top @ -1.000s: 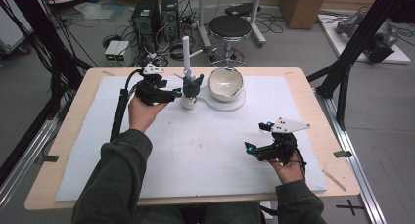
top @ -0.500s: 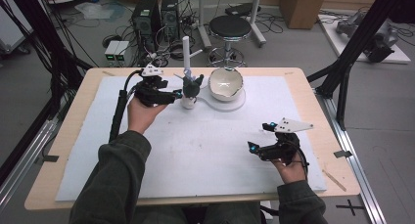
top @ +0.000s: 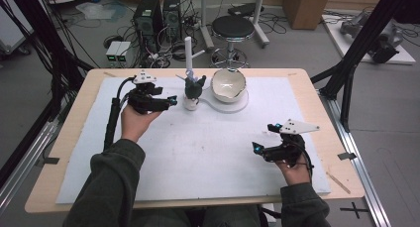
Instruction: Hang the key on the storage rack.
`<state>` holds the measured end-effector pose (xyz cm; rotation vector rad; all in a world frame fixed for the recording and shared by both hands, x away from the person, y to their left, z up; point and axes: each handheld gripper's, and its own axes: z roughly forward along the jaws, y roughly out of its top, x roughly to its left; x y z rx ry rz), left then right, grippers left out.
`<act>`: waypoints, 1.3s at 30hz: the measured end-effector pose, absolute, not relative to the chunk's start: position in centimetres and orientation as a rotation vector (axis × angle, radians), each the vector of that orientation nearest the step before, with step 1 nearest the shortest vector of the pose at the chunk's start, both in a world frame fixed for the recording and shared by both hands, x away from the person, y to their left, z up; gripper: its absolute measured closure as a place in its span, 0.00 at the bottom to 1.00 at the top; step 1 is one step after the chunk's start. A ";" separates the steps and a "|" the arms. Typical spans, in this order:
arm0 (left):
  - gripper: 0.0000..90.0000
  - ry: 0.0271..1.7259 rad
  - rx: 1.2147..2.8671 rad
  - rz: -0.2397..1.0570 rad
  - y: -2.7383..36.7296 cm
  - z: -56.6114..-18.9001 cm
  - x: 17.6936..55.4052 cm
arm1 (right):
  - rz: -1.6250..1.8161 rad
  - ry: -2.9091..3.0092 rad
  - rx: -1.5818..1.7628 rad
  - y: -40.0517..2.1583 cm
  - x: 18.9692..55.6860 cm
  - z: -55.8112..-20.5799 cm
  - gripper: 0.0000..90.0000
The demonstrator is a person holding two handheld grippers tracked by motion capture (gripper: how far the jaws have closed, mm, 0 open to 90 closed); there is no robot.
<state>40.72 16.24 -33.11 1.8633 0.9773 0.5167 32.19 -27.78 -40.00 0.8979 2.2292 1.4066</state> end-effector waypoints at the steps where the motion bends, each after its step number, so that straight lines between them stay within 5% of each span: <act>1: 0.37 0.978 1.860 0.515 16.4 -33.1 40.6 | 1.407 2.228 0.895 -27.8 32.3 -40.0 0.08; 39: 0.33 0.891 1.841 0.540 17.9 -32.3 36.6 | 1.387 2.215 0.907 -27.8 32.2 -40.0 0.08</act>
